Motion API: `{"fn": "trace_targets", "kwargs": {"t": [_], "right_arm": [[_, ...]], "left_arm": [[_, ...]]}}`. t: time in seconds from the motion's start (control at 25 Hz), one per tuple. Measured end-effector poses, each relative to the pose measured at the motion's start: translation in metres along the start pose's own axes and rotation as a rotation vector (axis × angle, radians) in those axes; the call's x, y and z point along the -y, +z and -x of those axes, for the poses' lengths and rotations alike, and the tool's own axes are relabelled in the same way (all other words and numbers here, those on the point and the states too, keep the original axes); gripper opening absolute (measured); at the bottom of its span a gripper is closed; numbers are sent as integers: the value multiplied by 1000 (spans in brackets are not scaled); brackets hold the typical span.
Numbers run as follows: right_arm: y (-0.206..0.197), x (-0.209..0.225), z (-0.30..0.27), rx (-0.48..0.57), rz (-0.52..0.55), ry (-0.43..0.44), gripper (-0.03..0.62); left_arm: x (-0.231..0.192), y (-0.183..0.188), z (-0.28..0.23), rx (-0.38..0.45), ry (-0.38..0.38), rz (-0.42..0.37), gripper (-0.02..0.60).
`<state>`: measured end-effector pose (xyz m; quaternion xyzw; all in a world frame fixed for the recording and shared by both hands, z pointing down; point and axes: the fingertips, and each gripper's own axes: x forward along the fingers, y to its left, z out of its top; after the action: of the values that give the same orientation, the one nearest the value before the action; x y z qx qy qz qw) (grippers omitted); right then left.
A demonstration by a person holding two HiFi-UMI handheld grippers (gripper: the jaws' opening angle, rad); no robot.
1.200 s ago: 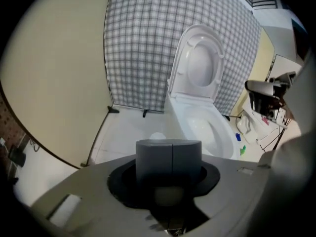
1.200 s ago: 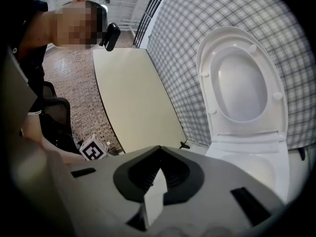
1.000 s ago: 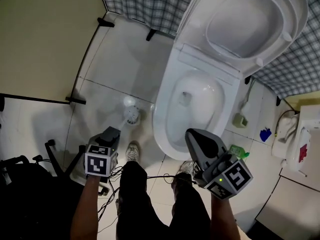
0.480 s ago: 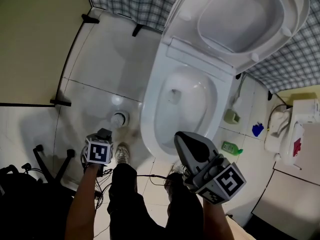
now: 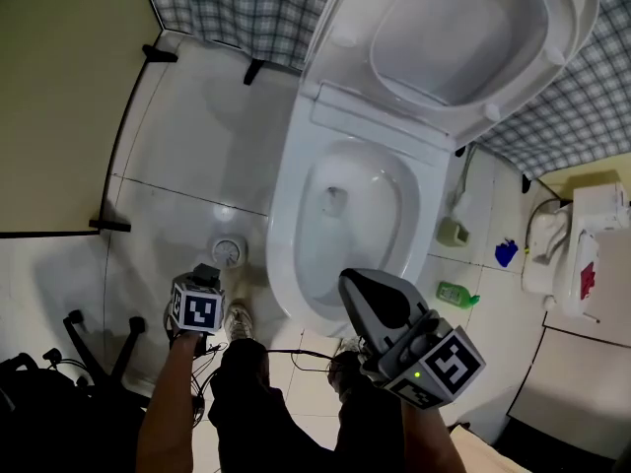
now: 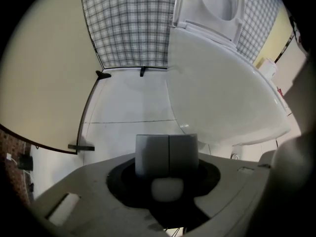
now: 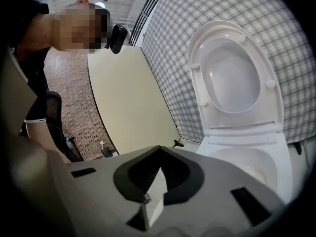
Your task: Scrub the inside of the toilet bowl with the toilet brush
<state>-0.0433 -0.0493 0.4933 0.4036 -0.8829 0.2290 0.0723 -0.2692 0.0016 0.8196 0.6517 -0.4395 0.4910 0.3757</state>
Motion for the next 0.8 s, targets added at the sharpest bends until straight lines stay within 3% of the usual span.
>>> {"fn": "trace_targets", "kwargs": {"t": [0.04, 0.12, 0.2, 0.44, 0.48, 0.56, 0.68, 0.8], "right_arm": [[3, 1, 0, 4, 5, 2, 0], [7, 0, 2, 16, 8, 2, 0], [11, 0, 6, 27, 5, 0, 0], [37, -2, 24, 78, -21, -13, 0], [42, -5, 28, 89, -23, -16, 0], [54, -11, 34, 112, -23, -18, 0], [76, -19, 45, 142, -20, -23, 0], [101, -22, 57, 165, -26, -34, 0]], "left_arm": [[4, 1, -2, 8, -10, -3, 182], [12, 6, -2, 28, -41, -12, 315], [14, 10, 3, 47, -45, -23, 370], [10, 23, 48, 103, -3, 16, 368], [12, 27, 61, 121, -1, 20, 355], [18, 41, 95, 185, 11, 14, 255], [39, 75, 157, 337, 0, -22, 11], [80, 113, 217, 455, -90, -63, 5]]}}
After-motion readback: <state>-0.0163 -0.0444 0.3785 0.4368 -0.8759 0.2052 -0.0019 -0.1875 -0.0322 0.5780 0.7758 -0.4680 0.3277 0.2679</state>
